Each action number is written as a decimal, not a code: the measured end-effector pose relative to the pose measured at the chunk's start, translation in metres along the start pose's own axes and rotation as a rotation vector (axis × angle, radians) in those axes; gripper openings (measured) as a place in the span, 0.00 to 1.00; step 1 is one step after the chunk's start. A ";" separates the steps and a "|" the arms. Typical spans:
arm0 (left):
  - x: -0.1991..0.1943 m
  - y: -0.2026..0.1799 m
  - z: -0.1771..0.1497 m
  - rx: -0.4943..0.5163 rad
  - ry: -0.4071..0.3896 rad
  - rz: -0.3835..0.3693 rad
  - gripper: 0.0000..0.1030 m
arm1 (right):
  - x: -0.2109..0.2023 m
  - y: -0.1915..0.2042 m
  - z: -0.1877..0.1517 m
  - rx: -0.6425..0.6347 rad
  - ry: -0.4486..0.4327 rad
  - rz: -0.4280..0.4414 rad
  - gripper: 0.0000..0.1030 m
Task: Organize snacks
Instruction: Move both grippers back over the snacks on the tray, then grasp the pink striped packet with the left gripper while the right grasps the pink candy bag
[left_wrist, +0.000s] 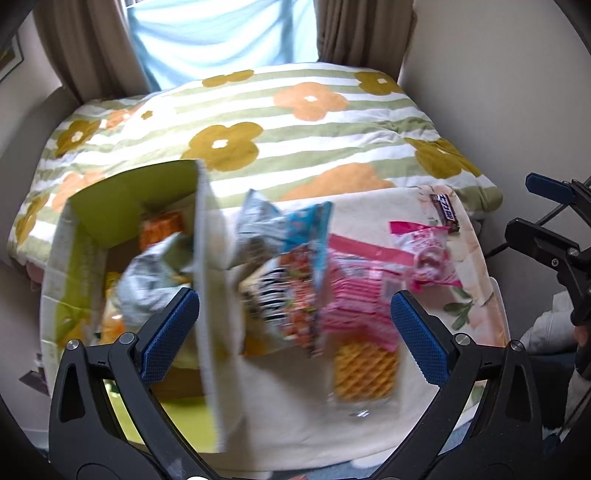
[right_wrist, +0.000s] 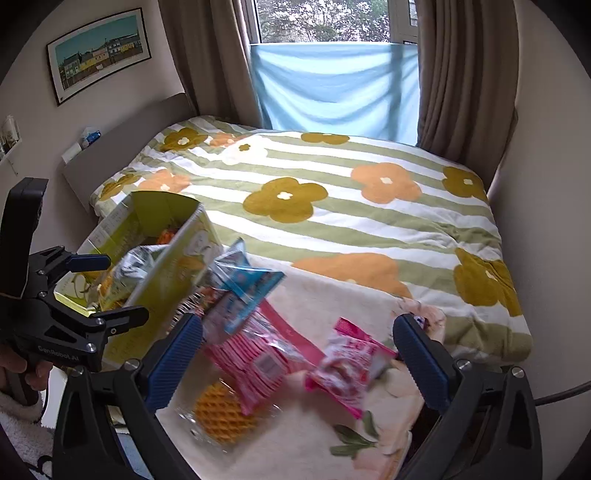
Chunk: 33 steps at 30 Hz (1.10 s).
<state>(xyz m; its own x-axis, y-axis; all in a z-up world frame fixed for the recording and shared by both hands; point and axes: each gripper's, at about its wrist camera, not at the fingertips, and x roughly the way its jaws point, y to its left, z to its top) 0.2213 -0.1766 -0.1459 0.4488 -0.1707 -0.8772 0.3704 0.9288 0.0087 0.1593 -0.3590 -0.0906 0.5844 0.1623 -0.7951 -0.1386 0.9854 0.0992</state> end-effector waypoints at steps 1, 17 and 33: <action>0.004 -0.010 0.000 0.005 0.001 0.005 1.00 | 0.000 -0.009 -0.003 0.012 0.003 0.003 1.00; 0.107 -0.127 -0.014 0.266 0.077 0.096 1.00 | 0.038 -0.080 -0.044 0.222 0.072 -0.078 1.00; 0.173 -0.114 -0.023 0.217 0.248 0.048 0.99 | 0.072 -0.084 -0.056 0.325 0.129 -0.040 1.00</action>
<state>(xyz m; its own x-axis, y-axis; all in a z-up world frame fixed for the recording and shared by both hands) 0.2381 -0.3040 -0.3098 0.2686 -0.0183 -0.9631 0.5304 0.8374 0.1320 0.1685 -0.4335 -0.1895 0.4758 0.1357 -0.8690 0.1561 0.9593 0.2352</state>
